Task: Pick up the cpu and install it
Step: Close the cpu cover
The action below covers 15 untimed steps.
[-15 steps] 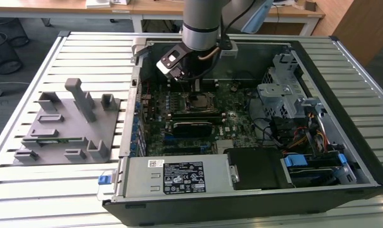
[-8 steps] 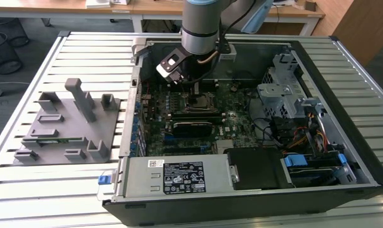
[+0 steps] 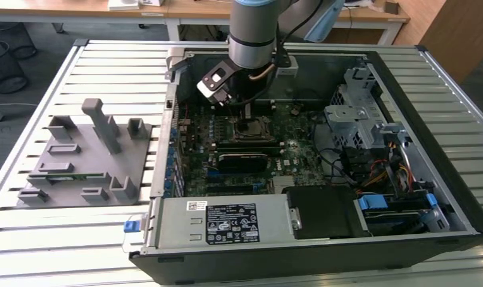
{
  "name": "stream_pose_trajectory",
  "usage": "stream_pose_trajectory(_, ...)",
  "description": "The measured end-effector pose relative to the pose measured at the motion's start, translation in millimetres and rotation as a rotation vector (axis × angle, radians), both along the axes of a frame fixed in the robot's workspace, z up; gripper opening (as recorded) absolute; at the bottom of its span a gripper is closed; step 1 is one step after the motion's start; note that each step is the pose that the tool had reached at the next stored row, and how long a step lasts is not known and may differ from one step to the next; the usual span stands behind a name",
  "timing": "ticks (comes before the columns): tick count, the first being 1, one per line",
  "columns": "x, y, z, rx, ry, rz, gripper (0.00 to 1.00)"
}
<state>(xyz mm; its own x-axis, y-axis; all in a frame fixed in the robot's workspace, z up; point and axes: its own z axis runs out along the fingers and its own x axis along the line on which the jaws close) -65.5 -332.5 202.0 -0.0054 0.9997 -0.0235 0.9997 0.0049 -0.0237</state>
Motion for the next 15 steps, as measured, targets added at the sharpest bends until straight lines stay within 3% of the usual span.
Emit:
stream_pose_trajectory(5, 0.0, 0.0, 6.2, 0.0, 0.0, 0.0, 0.11)
stream_pose_trajectory(15, 7.0, 0.0, 6.3, -0.0001, 0.0, 0.0, 0.11)
